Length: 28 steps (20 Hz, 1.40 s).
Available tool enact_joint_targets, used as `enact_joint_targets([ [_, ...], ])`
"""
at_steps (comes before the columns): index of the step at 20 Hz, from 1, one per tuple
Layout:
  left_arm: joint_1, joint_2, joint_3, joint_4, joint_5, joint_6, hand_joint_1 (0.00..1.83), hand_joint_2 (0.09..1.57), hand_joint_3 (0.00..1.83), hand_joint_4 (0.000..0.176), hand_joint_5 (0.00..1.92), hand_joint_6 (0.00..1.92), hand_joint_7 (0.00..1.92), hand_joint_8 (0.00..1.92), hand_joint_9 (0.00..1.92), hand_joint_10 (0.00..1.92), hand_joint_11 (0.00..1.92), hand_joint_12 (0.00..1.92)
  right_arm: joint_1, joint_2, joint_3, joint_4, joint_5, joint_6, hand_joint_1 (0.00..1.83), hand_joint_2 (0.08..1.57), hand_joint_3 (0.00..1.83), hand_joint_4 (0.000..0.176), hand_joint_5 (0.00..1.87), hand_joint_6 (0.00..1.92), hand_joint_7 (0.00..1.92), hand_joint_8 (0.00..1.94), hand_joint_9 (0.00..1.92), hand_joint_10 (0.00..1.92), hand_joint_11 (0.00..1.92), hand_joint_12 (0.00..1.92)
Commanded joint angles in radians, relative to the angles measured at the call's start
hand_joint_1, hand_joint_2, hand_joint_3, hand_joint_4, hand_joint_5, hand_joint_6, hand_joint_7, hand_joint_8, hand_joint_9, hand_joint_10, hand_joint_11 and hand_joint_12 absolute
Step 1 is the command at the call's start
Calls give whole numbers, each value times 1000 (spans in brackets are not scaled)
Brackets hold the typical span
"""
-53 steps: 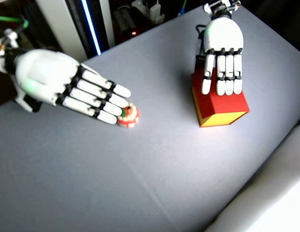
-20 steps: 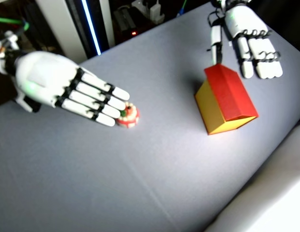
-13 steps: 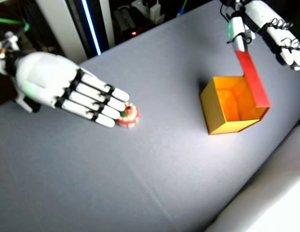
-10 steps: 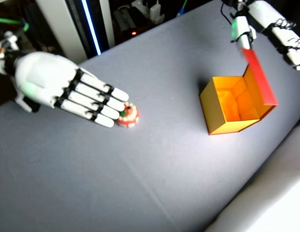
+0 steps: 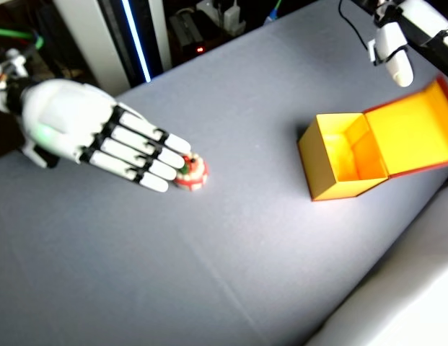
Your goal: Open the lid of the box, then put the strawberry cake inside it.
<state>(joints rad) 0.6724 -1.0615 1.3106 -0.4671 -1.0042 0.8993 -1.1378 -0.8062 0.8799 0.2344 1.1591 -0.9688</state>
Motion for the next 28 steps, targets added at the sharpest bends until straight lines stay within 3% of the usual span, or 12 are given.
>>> enact_joint_targets([
  [1,-3,17,-7,45,-136,13,677,1290,0,118,0,0,0,0,0,0,8,4,6,2,4,-2,120,9,664,1266,0,0,0,0,0,0,0,0,0,0],
  [7,10,86,-118,299,-86,71,658,1300,0,159,0,0,0,0,0,0,0,0,20,-13,26,-45,85,64,681,1244,0,0,0,0,0,0,0,0,0,0],
  [8,10,99,-137,363,-57,72,590,1346,13,126,0,0,0,0,0,0,0,0,35,-22,34,-55,58,64,643,1251,0,0,0,0,0,0,0,0,0,0],
  [11,18,127,-175,471,13,72,602,1354,12,115,0,0,0,0,0,0,0,0,84,-54,65,-79,-19,73,663,1245,0,0,0,0,0,0,0,0,0,0],
  [13,38,155,-207,521,46,71,651,1371,11,60,95,32,0,0,0,0,1,0,122,-82,90,-88,-76,74,712,1231,0,0,0,0,0,0,14,6,0,0],
  [14,51,166,-219,536,55,67,719,1368,2,4,299,52,55,3,19,5,0,0,138,-97,105,-89,-103,74,765,1210,17,0,52,0,64,32,94,77,6,347],
  [18,73,175,-229,599,125,26,671,1374,0,0,551,8,182,3,80,6,0,348,191,-151,162,-89,-201,81,934,1177,0,0,122,11,171,11,137,158,0,1000],
  [21,75,164,-228,620,137,8,521,1413,3,25,479,5,127,1,24,4,0,17,219,-187,203,-89,-255,98,889,1211,1,0,193,22,324,21,207,302,0,1241],
  [22,76,163,-229,625,137,4,477,1434,10,37,448,1,91,0,4,0,0,3,229,-198,214,-89,-271,98,1052,1197,0,0,423,96,597,236,347,782,60,1554],
  [23,80,163,-229,629,137,-3,450,1446,12,40,431,1,77,0,0,0,0,0,237,-207,225,-88,-281,99,1173,1236,3,0,553,1133,817,1109,520,1141,305,1710],
  [24,86,163,-230,631,134,-9,405,1458,14,47,400,0,60,0,0,0,0,0,243,-213,232,-88,-286,104,1198,1264,3,0,612,1217,806,1492,961,1526,882,1859],
  [28,115,169,-238,628,113,-18,386,1461,5,44,395,2,75,11,0,0,0,0,273,-213,241,-92,-280,106,1186,1290,0,0,647,1270,731,1675,812,1787,871,1921],
])
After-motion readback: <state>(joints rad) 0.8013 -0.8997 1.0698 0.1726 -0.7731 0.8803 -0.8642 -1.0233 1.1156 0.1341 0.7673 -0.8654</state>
